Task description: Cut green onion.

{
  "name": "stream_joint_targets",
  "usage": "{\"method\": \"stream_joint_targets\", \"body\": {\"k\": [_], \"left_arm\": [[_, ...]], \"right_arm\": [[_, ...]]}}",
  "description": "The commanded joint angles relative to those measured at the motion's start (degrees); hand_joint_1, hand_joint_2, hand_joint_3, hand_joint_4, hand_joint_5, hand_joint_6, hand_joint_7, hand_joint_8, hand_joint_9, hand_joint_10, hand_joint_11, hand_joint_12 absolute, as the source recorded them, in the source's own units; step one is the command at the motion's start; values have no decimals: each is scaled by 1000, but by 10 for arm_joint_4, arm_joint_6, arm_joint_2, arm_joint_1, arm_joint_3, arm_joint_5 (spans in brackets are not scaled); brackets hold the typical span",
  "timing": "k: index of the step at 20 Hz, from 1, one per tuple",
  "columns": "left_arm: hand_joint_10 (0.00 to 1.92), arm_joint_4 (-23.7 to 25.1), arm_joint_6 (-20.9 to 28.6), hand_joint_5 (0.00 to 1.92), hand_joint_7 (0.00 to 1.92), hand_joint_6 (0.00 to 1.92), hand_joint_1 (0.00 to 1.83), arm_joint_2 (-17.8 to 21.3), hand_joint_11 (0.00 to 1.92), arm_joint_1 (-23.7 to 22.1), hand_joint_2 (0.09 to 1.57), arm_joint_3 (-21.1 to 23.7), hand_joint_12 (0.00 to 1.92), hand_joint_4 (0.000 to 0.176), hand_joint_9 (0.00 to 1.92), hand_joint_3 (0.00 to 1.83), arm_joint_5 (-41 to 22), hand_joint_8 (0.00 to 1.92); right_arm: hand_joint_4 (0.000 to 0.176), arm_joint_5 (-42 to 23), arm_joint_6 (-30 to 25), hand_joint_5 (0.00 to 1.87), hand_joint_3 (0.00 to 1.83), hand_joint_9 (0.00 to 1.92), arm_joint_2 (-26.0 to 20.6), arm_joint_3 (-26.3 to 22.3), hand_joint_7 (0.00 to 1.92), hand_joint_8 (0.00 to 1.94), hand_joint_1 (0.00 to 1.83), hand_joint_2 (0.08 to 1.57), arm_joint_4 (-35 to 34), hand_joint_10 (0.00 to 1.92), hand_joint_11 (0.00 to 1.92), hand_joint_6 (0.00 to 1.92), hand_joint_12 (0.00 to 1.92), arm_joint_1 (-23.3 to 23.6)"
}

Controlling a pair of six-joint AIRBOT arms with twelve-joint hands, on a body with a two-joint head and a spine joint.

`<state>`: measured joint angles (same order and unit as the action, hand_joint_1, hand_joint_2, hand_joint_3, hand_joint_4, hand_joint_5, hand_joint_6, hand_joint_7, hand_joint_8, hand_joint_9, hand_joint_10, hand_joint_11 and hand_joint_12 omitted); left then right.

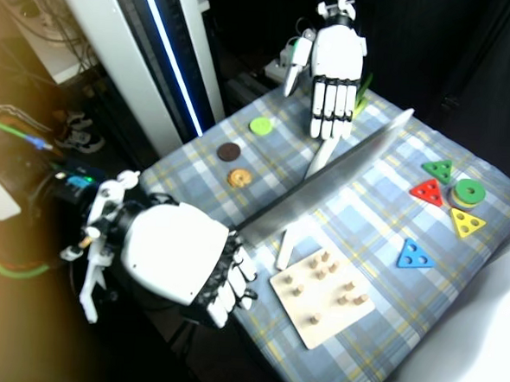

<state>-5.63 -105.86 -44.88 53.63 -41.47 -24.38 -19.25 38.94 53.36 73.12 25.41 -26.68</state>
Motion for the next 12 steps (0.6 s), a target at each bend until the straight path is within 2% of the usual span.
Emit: {"method": "stream_joint_targets", "body": {"k": [1, 3, 4, 5, 6, 8, 10, 11, 12], "left_arm": [[0, -1, 2, 0, 0, 0, 0, -3, 0, -8, 1338, 2, 0, 0, 0, 0, -52, 0], [0, -3, 2, 0, 0, 0, 0, -3, 0, -8, 1340, 1, 0, 0, 0, 0, -55, 0], [0, -5, 2, 0, 0, 0, 0, -2, 0, -8, 1341, 2, 0, 0, 0, 0, -58, 0], [0, -8, 2, 0, 0, 0, 0, -1, 0, -8, 1341, 2, 0, 0, 0, 0, -63, 0], [0, -11, 2, 0, 0, 0, 0, 2, 0, -8, 1338, 2, 0, 0, 0, 0, -69, 0], [0, -18, 2, 0, 0, 0, 0, 5, 0, -8, 1336, 3, 0, 0, 0, 0, -84, 0], [0, -30, 2, 0, 0, 0, 0, 12, 0, -7, 1349, 7, 0, 0, 0, 2, -113, 0], [14, -33, 2, 15, 40, 6, 0, 17, 8, -7, 1369, 10, 3, 0, 39, 10, -126, 15], [13, -33, 2, 17, 47, 6, 0, 20, 1, -7, 1366, 12, 0, 0, 40, 8, -135, 15]], "right_arm": [[0, -44, 2, 724, 1, 1050, 6, -3, 931, 1941, 275, 1544, 8, 1921, 1135, 1921, 1921, 2], [0, -47, 2, 751, 0, 1090, 8, -3, 975, 1941, 252, 1542, 8, 1921, 1167, 1921, 1921, 2], [0, -54, 2, 704, 0, 1139, 8, -3, 994, 1941, 294, 1547, 4, 1921, 1236, 1921, 1921, 2], [0, -64, 2, 756, 0, 1077, 7, -3, 978, 1941, 173, 1533, -5, 1921, 1148, 1921, 1921, 2], [0, -77, 2, 800, 1, 1130, 5, -3, 1010, 1941, 163, 1537, -16, 1921, 1191, 1921, 1921, 2], [0, -105, 2, 789, 0, 1246, 3, -1, 1071, 1941, 264, 1522, -40, 1921, 1345, 1921, 1921, 2], [0, -142, 4, 689, 1, 1224, -4, 0, 1031, 1941, 197, 1532, -61, 1921, 1358, 1921, 1921, 11], [5, -155, 8, 637, 0, 1183, -8, 0, 998, 1941, 191, 1526, -72, 1921, 1327, 1921, 1921, 18], [41, -162, 16, 683, 0, 1176, -11, 0, 1013, 1941, 250, 1503, -81, 1921, 1314, 1921, 1921, 26]]}}
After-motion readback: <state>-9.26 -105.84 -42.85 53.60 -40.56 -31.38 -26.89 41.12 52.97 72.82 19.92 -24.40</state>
